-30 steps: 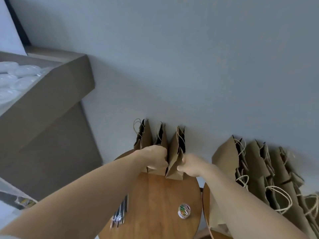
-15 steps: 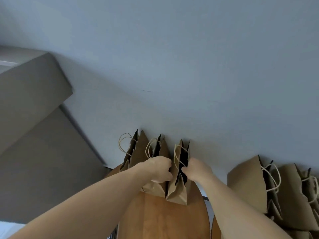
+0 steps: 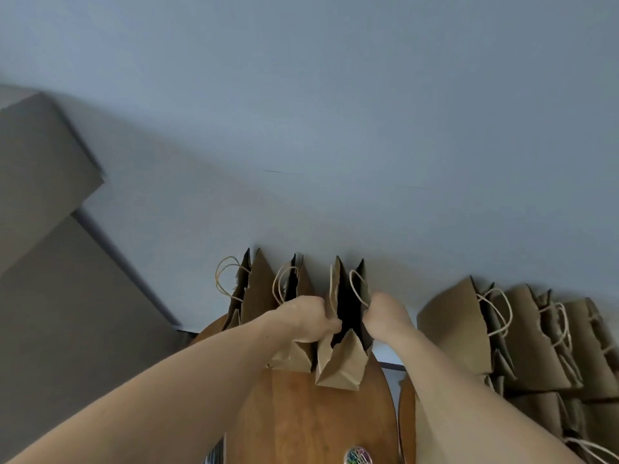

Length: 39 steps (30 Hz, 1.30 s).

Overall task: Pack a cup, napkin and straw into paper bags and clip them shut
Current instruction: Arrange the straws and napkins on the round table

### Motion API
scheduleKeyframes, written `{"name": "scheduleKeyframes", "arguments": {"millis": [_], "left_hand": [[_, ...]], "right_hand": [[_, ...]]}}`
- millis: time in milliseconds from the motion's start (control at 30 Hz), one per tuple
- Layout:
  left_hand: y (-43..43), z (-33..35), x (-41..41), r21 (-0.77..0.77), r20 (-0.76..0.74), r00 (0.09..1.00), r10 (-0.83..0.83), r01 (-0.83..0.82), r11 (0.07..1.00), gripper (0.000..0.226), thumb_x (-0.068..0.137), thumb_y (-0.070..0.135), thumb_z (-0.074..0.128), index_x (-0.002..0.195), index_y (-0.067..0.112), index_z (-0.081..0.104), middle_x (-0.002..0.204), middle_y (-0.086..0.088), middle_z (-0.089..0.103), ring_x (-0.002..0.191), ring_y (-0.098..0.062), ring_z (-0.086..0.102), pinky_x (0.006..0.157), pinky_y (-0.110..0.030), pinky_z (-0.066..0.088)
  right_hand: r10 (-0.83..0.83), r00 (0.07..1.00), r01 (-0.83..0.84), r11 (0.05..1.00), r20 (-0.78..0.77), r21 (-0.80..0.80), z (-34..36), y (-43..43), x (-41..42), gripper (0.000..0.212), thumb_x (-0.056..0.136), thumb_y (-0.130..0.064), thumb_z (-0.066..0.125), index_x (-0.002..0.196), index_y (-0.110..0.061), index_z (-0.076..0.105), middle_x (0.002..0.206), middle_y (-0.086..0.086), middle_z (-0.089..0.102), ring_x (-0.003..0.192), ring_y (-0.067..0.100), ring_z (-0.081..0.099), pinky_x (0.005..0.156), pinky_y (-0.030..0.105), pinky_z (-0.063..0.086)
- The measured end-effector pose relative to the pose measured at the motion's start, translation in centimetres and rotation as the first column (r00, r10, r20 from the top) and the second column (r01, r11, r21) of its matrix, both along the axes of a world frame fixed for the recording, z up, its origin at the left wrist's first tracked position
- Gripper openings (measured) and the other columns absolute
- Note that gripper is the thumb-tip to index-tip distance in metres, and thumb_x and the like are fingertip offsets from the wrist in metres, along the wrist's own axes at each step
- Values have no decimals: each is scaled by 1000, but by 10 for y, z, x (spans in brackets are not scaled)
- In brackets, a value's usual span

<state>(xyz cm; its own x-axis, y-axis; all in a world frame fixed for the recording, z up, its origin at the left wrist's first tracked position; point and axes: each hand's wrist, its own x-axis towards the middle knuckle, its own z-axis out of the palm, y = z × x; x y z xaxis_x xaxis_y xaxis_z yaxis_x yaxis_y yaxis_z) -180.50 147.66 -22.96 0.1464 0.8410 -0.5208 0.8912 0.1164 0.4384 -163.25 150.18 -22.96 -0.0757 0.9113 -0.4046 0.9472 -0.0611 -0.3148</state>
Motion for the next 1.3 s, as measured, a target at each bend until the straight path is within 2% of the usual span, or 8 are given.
{"name": "scheduleKeyframes", "arguments": {"millis": [200,500,633,700,833,1000,1200,1300], "left_hand": [[-50,16,-2,34,99,995,34,-37,999,36,91,57,50,82,23,59,77,-2,60,81,-23,66,83,-41,58],[-143,6,-45,21,106,992,73,-76,997,26,95,31,52,89,9,64,75,-6,67,72,-23,71,73,-36,62],[-184,-29,-68,59,45,982,184,-186,981,12,97,25,55,96,16,64,82,1,63,71,-13,64,62,-22,55],[-204,-44,-83,47,-21,982,190,-189,981,15,99,23,54,106,15,65,87,2,63,76,-12,64,71,-22,57],[-234,-66,-99,21,-159,982,103,-101,995,24,102,13,52,121,8,65,102,-5,62,96,-19,67,89,-26,55],[-251,-88,-84,28,-217,949,229,-229,973,25,100,24,52,120,12,60,99,-3,66,84,-18,68,75,-26,58],[-255,-99,-67,-76,28,951,308,-305,949,43,92,42,56,129,23,46,94,5,64,72,-11,67,62,-25,61],[-249,-97,-67,-144,63,975,215,-205,968,75,82,59,63,142,25,35,121,4,61,85,-9,63,64,-19,54]], "right_hand": [[-35,997,40,996,-65,78,37,-74,-3,35,96,-10,49,64,-24,42,64,-1,49,55,12,48,46,21,28],[-51,991,67,989,-122,129,34,-197,-36,35,96,-14,53,68,-31,41,69,-7,51,60,7,51,49,16,30],[-49,995,57,994,-86,96,7,-230,-34,13,97,-18,56,85,-23,55,78,-4,61,70,11,62,60,23,53],[-46,998,50,996,-50,79,-9,-239,-33,2,97,-19,57,99,-19,59,91,0,66,79,15,65,70,27,59],[-5,1000,4,995,10,97,-35,-250,-35,19,97,-24,60,115,-20,59,106,-1,68,95,17,67,85,24,56],[48,998,-51,997,48,57,-65,-258,-34,29,95,-24,63,123,-21,57,113,-2,68,101,19,68,90,26,56],[68,996,-64,996,-60,62,-73,-255,-27,29,94,-38,61,118,-21,57,97,-8,68,85,13,69,78,20,57],[61,988,-60,998,-141,6,-71,-251,-27,40,91,-46,62,122,-22,55,89,-11,65,76,8,66,71,20,57]]}}
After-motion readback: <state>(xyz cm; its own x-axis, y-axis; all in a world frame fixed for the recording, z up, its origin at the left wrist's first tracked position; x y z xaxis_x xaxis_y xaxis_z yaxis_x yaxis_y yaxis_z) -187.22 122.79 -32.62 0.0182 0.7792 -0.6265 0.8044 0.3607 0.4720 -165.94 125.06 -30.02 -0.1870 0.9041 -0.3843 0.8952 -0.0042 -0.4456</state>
